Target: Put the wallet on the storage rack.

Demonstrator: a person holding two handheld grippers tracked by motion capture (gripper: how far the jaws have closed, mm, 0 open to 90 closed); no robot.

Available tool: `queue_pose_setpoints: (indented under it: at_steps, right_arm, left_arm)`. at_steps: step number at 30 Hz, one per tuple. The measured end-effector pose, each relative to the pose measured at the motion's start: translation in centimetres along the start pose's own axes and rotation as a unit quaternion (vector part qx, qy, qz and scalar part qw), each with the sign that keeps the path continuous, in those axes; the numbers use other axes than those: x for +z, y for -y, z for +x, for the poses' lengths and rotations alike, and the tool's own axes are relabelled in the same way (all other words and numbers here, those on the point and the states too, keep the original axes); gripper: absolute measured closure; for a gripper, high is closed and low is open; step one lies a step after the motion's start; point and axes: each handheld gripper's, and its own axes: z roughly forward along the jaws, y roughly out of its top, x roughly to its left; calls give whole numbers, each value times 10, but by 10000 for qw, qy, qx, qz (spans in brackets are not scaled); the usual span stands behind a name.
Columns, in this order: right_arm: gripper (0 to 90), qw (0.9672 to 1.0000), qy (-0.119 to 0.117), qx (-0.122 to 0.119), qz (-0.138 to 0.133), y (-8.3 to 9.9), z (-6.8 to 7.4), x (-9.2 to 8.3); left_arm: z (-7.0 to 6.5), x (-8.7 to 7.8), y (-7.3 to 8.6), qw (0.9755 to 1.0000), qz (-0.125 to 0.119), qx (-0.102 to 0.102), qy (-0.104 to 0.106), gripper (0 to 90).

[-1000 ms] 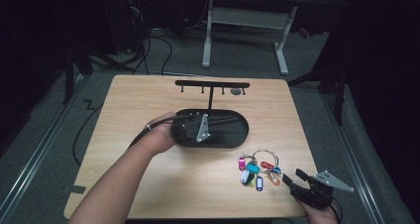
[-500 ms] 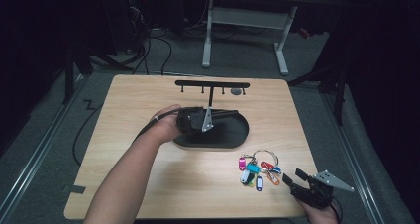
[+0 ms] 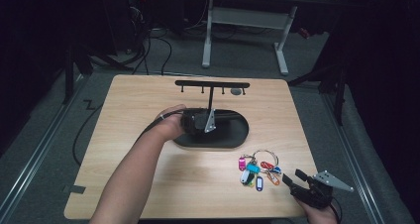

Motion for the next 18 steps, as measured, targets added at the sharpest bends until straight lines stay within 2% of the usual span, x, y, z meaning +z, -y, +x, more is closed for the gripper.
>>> queue_pose_setpoints:
  at_steps: [4, 8, 15, 18]
  right_arm:
    - [369, 10000, -13, 27, 16, 1, -1, 1]
    - [370, 10000, -15, 34, 13, 1, -2, 0]
    - [369, 9999, -42, 123, 48, 2, -2, 1]
    - [370, 9999, -42, 124, 49, 2, -2, 1]
  left_arm:
    - [1, 5, 4, 9999, 99, -12, -45, 739]
    - [1, 6, 8, 9999, 101, -22, -43, 734]
    - [-7, 17, 17, 9992, 405, -12, 25, 726]
    - [-10, 18, 19, 9991, 427, -17, 43, 721]
